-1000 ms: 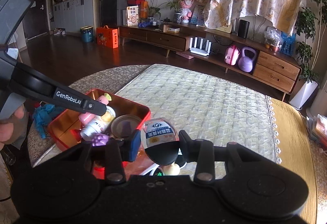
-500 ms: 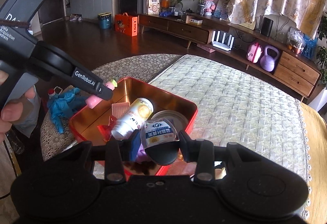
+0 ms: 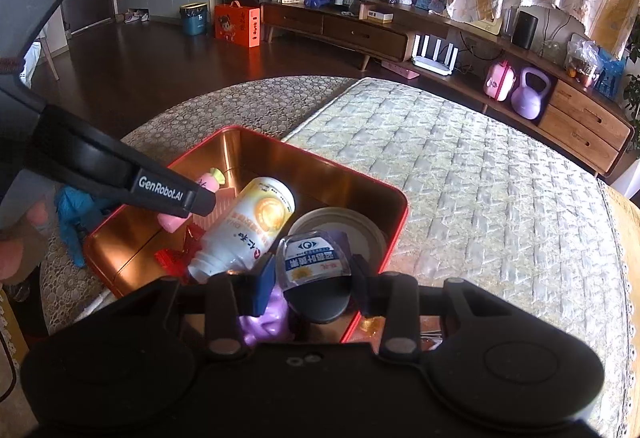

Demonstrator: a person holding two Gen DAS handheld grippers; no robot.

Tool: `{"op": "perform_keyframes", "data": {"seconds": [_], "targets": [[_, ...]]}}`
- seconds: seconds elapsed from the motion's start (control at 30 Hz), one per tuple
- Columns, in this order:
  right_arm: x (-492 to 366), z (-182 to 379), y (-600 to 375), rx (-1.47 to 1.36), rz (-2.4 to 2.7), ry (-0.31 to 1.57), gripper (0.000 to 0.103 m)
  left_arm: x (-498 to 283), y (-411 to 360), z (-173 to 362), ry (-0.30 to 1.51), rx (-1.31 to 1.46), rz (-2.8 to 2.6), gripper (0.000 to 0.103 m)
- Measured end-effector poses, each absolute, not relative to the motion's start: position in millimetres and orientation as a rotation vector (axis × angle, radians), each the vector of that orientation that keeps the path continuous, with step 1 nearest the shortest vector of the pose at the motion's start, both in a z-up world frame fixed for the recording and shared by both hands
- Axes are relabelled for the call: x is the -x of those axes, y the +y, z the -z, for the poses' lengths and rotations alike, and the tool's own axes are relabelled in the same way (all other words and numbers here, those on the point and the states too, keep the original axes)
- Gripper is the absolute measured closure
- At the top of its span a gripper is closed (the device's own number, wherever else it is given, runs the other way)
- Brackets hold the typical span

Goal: Organize rigid objects
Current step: 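Carry the pink bottle and round container over the red tin with both grippers, then lower the bottle and container into the tin and open both grippers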

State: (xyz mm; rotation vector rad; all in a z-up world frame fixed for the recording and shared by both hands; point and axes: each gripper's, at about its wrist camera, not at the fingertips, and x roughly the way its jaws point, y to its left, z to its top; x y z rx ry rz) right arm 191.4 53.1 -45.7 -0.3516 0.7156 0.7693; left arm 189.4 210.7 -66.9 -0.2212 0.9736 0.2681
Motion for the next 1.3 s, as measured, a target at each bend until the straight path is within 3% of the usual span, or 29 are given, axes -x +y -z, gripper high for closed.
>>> {"op": "perform_keyframes", "data": {"seconds": [0.77, 1.3], "targets": [[-189.7, 53.2, 61.0, 0.339, -0.744, 0.753, 0.062, -200.1, 208.6, 95.3, 1.014, 0.189, -0.276, 0.087], [-177.2, -18.0, 1.4, 0.179, -0.768, 0.704, 0.048, -178.4, 202.8, 71.5, 0.986, 0.211, -0.257, 0.085]]}}
